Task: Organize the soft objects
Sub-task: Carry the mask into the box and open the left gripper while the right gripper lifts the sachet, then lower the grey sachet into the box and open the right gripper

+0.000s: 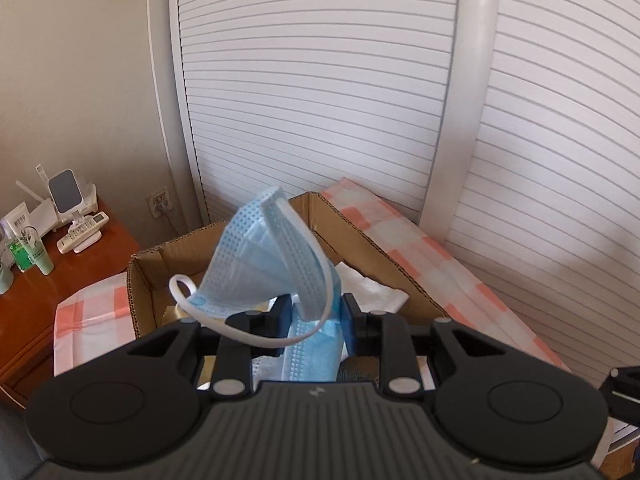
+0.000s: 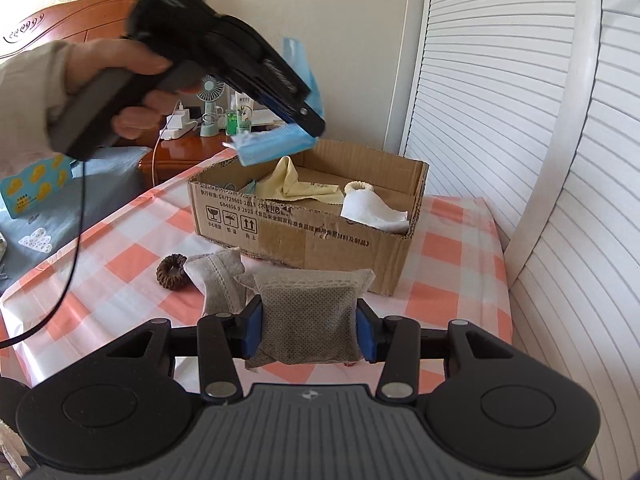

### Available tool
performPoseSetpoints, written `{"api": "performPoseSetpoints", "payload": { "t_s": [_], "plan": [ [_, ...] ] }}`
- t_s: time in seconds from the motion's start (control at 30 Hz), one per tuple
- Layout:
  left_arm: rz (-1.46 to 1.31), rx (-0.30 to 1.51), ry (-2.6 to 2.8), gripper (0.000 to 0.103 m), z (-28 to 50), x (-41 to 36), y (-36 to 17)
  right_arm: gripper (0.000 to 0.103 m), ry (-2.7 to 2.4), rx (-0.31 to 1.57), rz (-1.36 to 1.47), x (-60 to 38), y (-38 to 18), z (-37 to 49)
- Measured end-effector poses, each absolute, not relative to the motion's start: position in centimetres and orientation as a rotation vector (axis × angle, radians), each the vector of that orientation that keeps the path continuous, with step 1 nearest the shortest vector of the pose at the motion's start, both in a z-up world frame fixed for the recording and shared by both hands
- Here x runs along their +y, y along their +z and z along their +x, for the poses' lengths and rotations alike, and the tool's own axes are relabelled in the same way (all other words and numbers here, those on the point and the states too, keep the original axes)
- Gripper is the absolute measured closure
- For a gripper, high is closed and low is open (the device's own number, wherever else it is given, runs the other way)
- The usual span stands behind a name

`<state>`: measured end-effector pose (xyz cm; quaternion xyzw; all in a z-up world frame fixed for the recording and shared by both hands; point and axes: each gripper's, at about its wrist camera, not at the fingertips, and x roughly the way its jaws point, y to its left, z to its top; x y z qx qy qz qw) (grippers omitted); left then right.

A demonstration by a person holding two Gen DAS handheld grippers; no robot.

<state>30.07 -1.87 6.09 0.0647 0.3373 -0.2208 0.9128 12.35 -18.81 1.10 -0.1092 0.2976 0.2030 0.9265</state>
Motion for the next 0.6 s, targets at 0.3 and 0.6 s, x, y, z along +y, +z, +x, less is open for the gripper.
{"api": "performPoseSetpoints", "payload": {
  "t_s": [0.3,0.6],
  "plan": [
    [0.113,0.688,-0.377,0.007,32.1,-1.6,4.6,0.052,0.414,0.614,-0.219,-19.1,1.0,13.3],
    [0.106,0.704,-0.359,0.006,29.3,0.1,5.0,0.052,0.414,0.613,-0.227,-18.7,1.2,13.3]
  ]
}}
